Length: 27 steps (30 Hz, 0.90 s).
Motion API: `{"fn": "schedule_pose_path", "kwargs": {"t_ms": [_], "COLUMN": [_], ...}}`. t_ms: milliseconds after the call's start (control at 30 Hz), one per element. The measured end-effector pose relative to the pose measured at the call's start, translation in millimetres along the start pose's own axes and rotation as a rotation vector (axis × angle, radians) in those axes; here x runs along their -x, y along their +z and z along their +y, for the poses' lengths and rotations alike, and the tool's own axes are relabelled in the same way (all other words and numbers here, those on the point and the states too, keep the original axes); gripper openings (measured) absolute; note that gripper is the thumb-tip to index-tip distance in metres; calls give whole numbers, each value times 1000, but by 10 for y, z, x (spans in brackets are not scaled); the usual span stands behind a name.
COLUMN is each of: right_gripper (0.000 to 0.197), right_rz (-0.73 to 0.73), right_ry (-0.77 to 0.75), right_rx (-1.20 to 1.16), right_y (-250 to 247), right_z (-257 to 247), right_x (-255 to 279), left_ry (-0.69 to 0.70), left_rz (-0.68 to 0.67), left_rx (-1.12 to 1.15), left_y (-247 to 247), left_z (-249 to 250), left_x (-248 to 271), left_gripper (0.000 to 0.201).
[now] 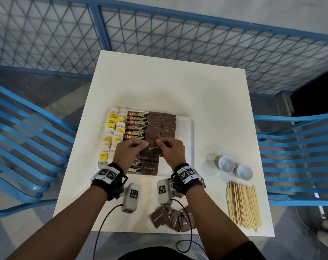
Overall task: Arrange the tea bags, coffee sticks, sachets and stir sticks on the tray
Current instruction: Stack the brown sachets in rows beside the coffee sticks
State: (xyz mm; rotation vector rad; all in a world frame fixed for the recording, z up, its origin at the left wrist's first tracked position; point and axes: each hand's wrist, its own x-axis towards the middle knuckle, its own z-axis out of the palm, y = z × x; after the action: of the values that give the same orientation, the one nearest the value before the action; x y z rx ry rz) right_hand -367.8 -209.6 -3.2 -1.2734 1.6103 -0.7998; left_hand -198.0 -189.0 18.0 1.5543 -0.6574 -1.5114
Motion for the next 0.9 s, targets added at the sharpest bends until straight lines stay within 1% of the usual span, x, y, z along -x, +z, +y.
{"fn": "schedule_pose_path", "kwargs": {"t_ms": [67, 100, 167, 200, 233, 300, 367, 500, 567, 633, 700, 733, 900], "right_gripper": [8, 8, 6, 5, 3, 4, 8, 12, 12, 11, 9, 9, 10], "right_rz": [32, 45, 46, 35, 18, -25, -77, -125, -91, -6, 80, 100, 98], "right_ry": [21, 35, 57, 65, 71, 84, 105, 119, 114, 122, 156, 180, 254], "right_rx": [-55, -93, -163, -189, -203, -209, -196, -163, -127, -37, 36, 58, 118], "right_y": [-17, -31, -61, -76, -88, -122, -159, -257, -314, -379, -433, -443, -382], "right_z": [3, 1, -11, -14, -8, 9, 33, 20, 43, 115, 238, 293, 405], "right_x": [5, 4, 7, 6, 5, 4, 4, 7, -10, -22, -22, -18, 46], "left_ry": [-13, -34, -94, -106, -103, -75, -36, 39, 45, 25, 19, 20, 22], "left_rz": [25, 1, -119, -169, -183, -138, -100, -110, -96, -83, -89, -94, -90], "left_rx": [27, 34, 12, -7, -27, -82, -154, -334, -388, -416, -462, -481, -509], "left_y": [26, 34, 40, 46, 51, 65, 75, 79, 83, 82, 72, 60, 5], "left_z": [-1, 0, -13, -16, -20, -24, -30, -73, -95, -111, -133, -144, -161], "left_x": [-1, 2, 12, 29, 40, 42, 38, 18, 12, 12, 20, 23, 43], "left_gripper": [17, 23, 32, 31, 28, 22, 18, 12, 7, 7, 8, 9, 10]}}
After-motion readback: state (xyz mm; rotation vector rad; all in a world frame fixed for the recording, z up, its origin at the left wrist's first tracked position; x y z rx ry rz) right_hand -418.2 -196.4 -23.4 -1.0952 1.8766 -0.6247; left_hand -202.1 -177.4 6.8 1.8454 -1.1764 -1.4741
